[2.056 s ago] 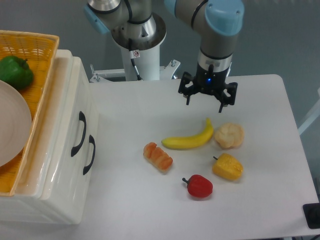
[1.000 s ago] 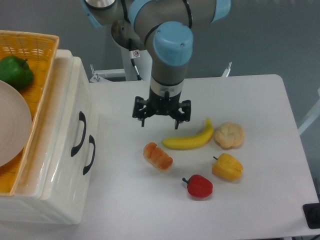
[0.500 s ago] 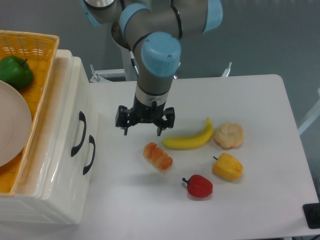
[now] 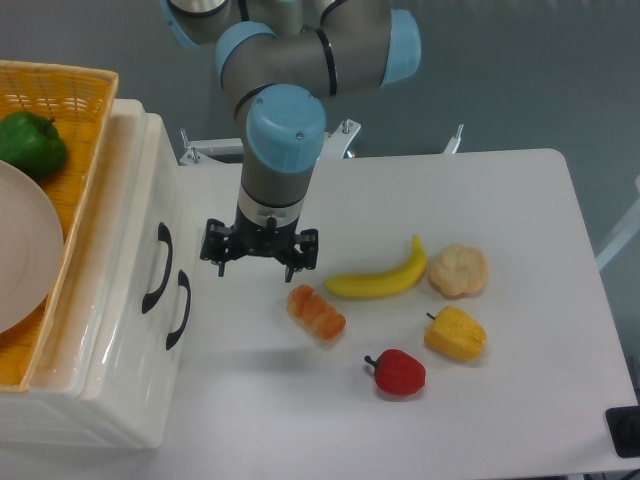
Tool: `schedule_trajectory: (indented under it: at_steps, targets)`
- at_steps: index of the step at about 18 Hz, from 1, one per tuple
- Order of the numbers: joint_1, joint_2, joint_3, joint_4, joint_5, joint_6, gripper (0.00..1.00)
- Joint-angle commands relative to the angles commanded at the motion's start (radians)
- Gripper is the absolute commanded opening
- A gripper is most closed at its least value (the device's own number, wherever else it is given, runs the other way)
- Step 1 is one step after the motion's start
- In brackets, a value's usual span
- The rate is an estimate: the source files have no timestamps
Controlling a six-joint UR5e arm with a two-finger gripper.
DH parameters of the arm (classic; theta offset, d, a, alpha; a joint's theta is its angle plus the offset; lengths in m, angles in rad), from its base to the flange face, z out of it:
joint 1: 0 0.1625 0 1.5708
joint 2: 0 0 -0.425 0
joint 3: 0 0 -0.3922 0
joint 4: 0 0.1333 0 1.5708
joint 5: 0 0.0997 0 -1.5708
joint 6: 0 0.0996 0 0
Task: Slide open the top white drawer
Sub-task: 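Lower the gripper onto the black handle of the upper drawer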
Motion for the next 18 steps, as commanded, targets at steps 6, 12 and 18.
schedule_trajectory:
  at_steps: [6,12,18]
  targets:
    - [-0.008,0.002,0.017,-0.027,-0.034,-0.006,1.00]
    - [-0.008,-0.003,0.025,-0.051,-0.078,-0.069,1.00]
    - [-0.002,-0.006,0.023,-0.064,-0.158,-0.113,1.00]
